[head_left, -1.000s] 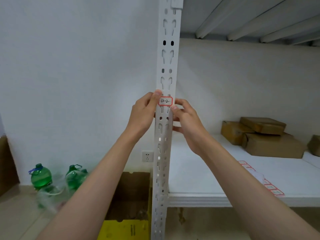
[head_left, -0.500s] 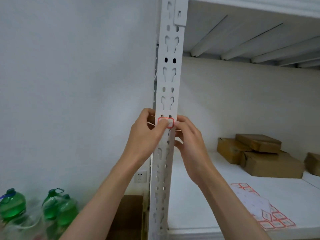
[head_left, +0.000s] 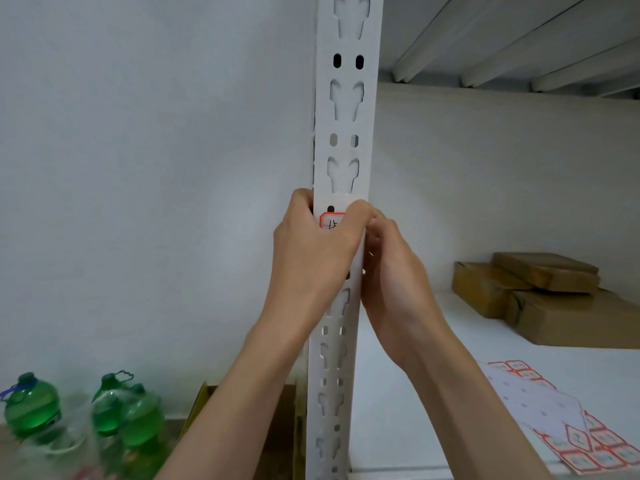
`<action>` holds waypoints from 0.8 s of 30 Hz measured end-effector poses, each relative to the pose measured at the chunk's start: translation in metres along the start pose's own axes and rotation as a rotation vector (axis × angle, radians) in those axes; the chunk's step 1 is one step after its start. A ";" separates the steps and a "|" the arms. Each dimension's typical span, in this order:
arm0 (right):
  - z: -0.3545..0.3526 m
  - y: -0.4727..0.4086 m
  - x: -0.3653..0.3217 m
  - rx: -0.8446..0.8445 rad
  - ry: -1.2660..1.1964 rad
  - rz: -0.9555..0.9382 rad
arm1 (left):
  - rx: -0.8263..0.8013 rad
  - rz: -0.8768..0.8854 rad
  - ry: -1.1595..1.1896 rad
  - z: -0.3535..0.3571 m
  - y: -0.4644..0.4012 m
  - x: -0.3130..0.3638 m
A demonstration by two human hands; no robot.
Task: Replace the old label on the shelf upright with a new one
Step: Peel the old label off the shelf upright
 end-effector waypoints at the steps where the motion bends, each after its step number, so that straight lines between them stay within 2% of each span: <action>1: 0.000 0.000 0.001 0.014 -0.005 0.010 | 0.006 -0.005 0.000 0.000 0.000 -0.001; 14: 0.008 0.010 0.000 -0.007 -0.107 0.035 | 0.017 -0.008 0.013 0.002 0.001 0.000; 24: 0.007 0.009 -0.002 -0.017 -0.070 0.022 | -0.024 -0.011 0.050 0.004 -0.001 -0.003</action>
Point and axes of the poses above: each hand's wrist, its own y-axis away from the middle knuckle, its own z-axis out of the palm, x = y × z, the point moved 6 cm from there along -y, towards the middle knuckle, and after that the axes turned 12 degrees about -x, right-handed, at the moved point
